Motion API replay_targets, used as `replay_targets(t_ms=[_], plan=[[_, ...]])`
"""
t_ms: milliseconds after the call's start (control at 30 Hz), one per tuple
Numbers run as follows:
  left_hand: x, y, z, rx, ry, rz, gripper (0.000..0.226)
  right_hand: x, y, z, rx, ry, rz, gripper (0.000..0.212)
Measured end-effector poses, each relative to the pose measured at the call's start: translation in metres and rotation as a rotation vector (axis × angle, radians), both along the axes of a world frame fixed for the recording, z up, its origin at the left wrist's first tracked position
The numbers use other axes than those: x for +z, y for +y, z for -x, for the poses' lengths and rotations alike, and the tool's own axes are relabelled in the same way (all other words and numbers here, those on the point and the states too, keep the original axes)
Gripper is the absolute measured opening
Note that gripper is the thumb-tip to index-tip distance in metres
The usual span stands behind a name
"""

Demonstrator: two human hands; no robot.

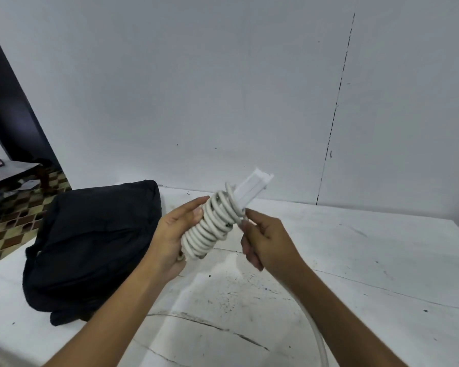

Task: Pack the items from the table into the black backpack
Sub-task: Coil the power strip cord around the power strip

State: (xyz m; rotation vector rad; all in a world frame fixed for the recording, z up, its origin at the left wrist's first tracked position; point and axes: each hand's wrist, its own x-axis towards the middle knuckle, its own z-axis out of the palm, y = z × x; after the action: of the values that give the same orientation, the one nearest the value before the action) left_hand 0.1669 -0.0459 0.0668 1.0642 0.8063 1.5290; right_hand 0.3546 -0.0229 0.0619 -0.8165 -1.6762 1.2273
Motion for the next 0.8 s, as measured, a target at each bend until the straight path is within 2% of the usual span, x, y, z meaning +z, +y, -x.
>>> replay_targets(t_ms=[100, 167, 300, 467, 633, 733, 800], plan=[[0.000, 0.011, 0.001, 0.244, 0.059, 0.008, 0.056, -0.010, -0.011, -0.001, 0.042, -0.131, 0.125, 0.019], [-0.006, 0.020, 0.008, 0.399, 0.242, -0.019, 0.041, -0.011, -0.017, -0.009, 0.074, -0.246, 0.187, 0.018], [-0.020, 0.031, 0.033, 0.562, 0.679, -0.121, 0.039, -0.015, -0.026, -0.029, 0.096, -0.341, 0.312, 0.018], [-0.028, 0.027, 0.043, 0.508, 1.046, -0.332, 0.051, -0.010, -0.031, -0.064, 0.179, -0.321, 0.464, 0.015], [-0.022, 0.021, 0.046, 0.469, 1.163, -0.466, 0.047, 0.005, -0.044, -0.097, 0.247, -0.408, 0.482, 0.024], [-0.016, 0.019, 0.041, 0.489, 1.264, -0.509, 0.046, 0.015, -0.056, -0.099, 0.236, -0.583, 0.393, 0.019], [-0.012, 0.019, 0.040, 0.485, 1.332, -0.487, 0.047, 0.022, -0.062, -0.101, 0.109, -0.748, 0.244, 0.015]])
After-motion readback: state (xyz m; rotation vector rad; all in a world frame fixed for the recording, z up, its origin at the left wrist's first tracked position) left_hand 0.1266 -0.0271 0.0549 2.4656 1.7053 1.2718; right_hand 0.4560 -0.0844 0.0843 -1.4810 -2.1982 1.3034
